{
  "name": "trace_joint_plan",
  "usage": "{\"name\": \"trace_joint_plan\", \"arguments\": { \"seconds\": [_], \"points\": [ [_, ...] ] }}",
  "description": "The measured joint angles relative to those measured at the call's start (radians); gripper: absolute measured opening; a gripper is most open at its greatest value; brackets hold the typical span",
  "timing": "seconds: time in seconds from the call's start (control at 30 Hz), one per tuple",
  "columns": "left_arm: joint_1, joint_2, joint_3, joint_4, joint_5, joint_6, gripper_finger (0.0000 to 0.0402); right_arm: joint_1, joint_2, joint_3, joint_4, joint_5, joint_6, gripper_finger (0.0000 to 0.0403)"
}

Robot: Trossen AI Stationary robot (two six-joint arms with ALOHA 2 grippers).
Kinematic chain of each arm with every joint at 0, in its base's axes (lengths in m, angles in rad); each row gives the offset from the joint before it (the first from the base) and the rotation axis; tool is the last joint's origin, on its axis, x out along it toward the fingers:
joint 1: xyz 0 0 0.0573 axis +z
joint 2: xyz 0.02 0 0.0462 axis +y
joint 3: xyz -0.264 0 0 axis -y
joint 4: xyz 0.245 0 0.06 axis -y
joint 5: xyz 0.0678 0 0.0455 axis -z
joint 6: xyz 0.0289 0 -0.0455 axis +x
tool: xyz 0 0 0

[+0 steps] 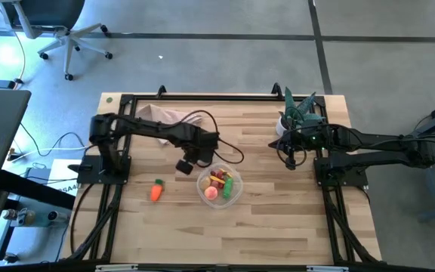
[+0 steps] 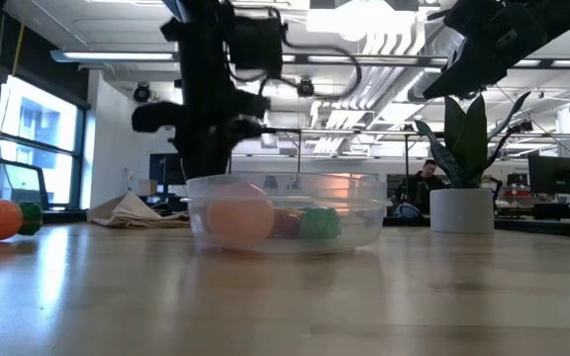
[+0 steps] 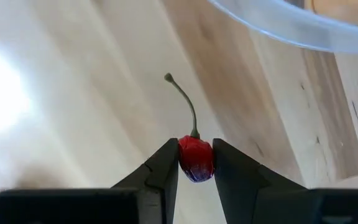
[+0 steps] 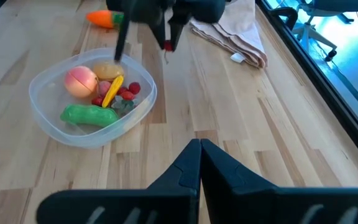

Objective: Pick and placing Produce into tupperware
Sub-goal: Put the red cherry into the transparent bin

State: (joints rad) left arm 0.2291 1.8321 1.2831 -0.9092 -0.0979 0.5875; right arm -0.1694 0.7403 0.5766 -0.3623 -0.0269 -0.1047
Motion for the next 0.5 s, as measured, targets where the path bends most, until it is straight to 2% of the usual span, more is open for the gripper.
{"name": "trace_joint_plan", "arguments": {
  "seconds": [0.3,0.5],
  "points": [
    [-0.026,-0.163,0.000,0.042,-0.023,-0.079,0.0085,0.000,0.000,0.000,0.000,0.000,0.000,0.0000],
    [-0.106,-0.188,0.000,0.154,-0.061,-0.070,0.0085,0.000,0.000,0.000,0.000,0.000,0.000,0.0000]
  ]
}}
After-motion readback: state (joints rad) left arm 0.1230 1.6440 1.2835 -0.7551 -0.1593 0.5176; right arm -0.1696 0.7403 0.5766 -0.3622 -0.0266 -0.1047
